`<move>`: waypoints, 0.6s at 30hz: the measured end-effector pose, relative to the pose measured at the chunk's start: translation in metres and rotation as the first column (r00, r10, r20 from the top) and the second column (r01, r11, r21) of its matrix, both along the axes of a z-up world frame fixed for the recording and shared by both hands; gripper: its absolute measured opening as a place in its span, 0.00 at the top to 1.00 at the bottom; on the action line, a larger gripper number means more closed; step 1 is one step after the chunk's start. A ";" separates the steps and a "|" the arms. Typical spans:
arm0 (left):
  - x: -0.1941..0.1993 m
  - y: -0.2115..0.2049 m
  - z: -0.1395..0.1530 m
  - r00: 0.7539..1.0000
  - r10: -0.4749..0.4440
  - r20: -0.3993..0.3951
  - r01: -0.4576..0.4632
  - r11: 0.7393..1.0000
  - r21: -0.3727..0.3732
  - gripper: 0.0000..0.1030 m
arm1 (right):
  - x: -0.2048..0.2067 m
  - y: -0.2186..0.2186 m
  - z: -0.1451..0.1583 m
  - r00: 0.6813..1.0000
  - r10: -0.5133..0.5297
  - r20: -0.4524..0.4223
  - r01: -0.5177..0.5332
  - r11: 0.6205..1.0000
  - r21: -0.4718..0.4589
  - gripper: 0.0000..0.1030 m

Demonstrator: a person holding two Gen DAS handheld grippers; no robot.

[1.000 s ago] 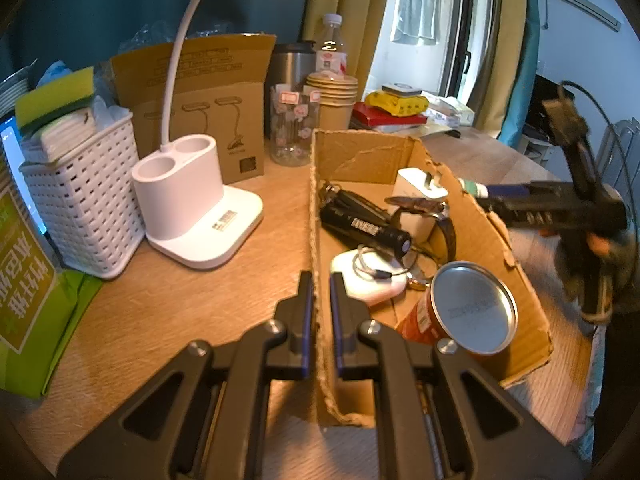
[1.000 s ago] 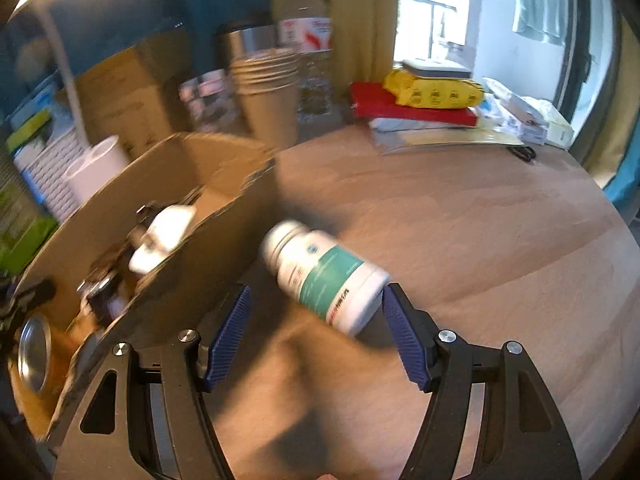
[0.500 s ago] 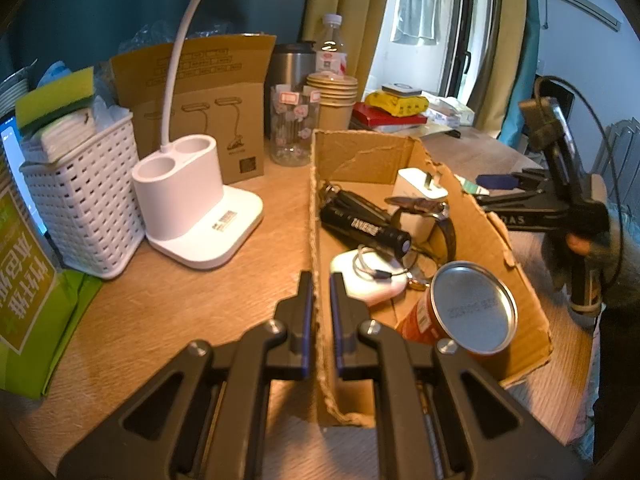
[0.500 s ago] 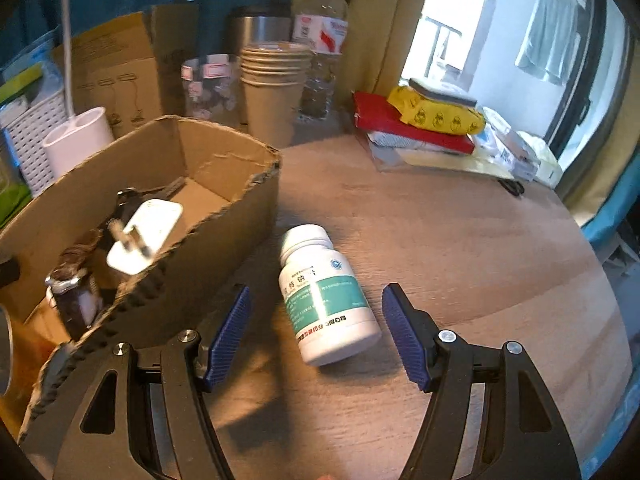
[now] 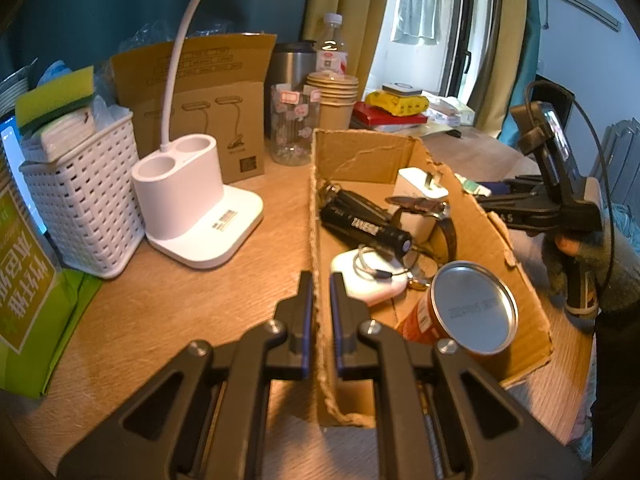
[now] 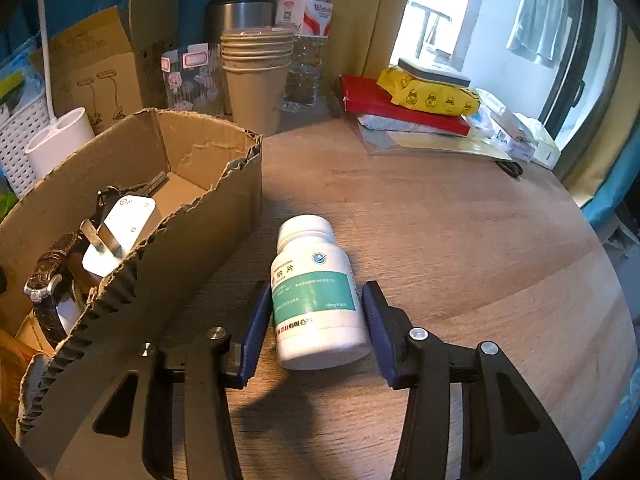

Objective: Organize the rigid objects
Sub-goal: 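Move the right gripper to the white medicine bottle and grasp it, then lift the medicine bottle with the right gripper and carry it over the box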

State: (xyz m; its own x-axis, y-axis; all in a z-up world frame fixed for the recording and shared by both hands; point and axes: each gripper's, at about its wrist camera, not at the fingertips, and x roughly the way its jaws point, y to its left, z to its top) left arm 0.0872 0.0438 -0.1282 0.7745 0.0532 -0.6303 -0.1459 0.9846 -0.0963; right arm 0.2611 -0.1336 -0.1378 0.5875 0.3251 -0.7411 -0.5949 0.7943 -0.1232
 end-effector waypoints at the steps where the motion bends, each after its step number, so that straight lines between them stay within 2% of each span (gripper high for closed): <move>1: 0.000 0.000 0.000 1.000 0.000 0.000 0.000 1.000 0.000 0.91 | 0.000 -0.002 0.002 1.000 -0.004 0.002 0.004 1.000 0.008 0.54; 18: 0.000 0.000 0.000 1.000 0.000 0.000 0.000 1.000 0.000 0.91 | -0.017 -0.023 0.049 0.995 -0.047 0.089 0.038 0.993 0.108 0.56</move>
